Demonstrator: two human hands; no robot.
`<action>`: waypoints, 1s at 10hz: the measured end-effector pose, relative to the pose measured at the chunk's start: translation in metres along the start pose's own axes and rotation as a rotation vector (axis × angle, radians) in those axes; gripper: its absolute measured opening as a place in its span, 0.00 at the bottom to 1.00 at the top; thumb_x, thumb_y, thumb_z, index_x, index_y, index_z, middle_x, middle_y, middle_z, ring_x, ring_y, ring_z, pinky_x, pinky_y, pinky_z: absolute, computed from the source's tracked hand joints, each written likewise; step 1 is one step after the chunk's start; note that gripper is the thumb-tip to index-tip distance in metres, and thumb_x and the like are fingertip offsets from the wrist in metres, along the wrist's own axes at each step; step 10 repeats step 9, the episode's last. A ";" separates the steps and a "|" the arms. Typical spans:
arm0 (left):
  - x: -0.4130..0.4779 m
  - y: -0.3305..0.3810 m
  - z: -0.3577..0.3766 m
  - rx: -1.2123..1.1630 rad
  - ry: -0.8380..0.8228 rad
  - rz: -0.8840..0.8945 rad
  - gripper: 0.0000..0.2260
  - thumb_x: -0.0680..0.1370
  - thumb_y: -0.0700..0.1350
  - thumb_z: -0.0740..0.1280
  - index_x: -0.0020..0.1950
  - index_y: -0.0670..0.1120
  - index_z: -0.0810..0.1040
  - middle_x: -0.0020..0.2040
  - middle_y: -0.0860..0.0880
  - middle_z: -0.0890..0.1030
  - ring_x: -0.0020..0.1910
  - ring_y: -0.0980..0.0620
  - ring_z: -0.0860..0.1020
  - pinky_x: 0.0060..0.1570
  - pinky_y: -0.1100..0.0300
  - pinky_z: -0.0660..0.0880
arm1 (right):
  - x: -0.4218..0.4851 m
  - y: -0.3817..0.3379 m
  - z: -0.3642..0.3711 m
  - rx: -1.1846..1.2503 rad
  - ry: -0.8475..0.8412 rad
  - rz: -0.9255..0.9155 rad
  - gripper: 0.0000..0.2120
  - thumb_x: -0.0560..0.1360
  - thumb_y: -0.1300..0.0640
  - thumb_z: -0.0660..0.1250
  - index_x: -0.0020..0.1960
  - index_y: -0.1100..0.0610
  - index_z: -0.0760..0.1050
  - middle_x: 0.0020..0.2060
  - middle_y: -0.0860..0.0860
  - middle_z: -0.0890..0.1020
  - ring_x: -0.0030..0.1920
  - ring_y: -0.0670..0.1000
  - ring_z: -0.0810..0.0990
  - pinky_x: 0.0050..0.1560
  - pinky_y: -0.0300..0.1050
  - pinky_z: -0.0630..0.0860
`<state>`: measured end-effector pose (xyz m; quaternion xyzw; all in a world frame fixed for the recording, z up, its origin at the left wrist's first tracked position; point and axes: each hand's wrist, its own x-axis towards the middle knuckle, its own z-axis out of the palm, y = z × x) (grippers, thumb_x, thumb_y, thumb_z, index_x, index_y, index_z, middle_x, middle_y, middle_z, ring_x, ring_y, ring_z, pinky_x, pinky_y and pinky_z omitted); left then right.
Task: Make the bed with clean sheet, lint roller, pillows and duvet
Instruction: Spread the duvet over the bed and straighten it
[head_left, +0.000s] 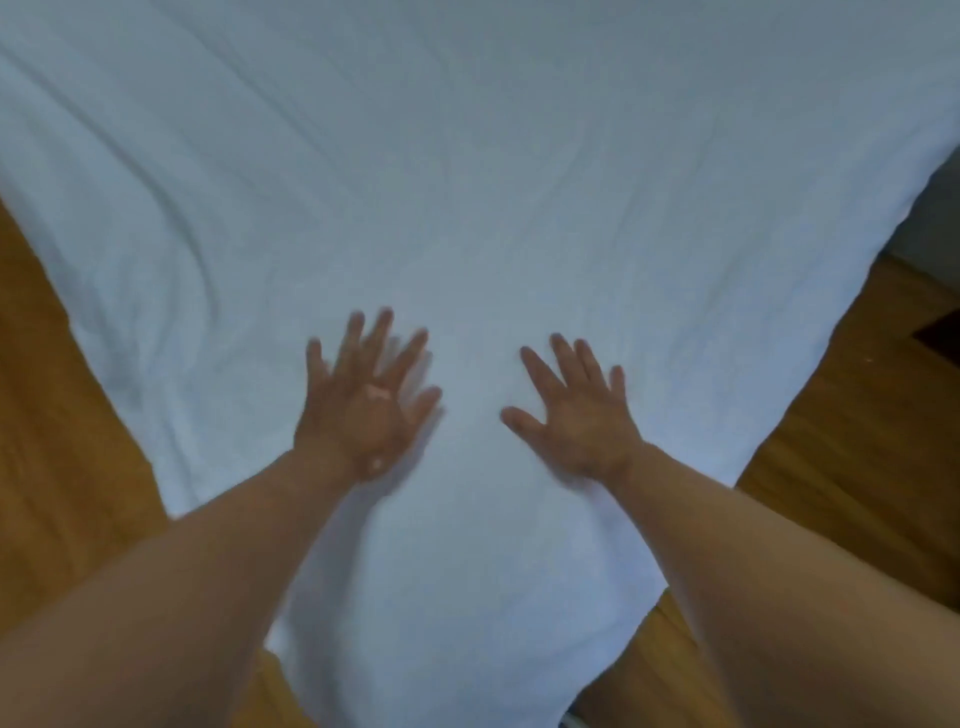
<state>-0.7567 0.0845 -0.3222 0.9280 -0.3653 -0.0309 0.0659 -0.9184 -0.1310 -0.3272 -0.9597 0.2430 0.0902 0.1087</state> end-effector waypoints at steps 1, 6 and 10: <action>-0.036 0.024 0.033 0.072 -0.130 -0.175 0.32 0.79 0.68 0.38 0.81 0.57 0.45 0.82 0.48 0.44 0.80 0.42 0.42 0.74 0.32 0.44 | -0.060 0.030 0.030 -0.040 0.073 0.084 0.37 0.77 0.26 0.39 0.81 0.40 0.37 0.81 0.44 0.38 0.80 0.51 0.36 0.77 0.68 0.47; -0.050 0.137 0.049 0.078 -0.036 0.446 0.32 0.78 0.68 0.54 0.79 0.56 0.61 0.80 0.44 0.59 0.79 0.37 0.55 0.71 0.29 0.53 | -0.047 0.129 0.008 0.289 -0.015 0.381 0.36 0.75 0.24 0.43 0.77 0.32 0.33 0.79 0.38 0.34 0.79 0.47 0.34 0.76 0.69 0.48; -0.072 0.143 0.045 0.136 -0.123 0.464 0.35 0.72 0.72 0.57 0.76 0.60 0.64 0.81 0.49 0.55 0.80 0.45 0.51 0.71 0.41 0.54 | -0.077 0.151 -0.049 0.251 -0.571 0.200 0.47 0.73 0.25 0.53 0.80 0.44 0.33 0.80 0.48 0.36 0.81 0.55 0.43 0.80 0.53 0.48</action>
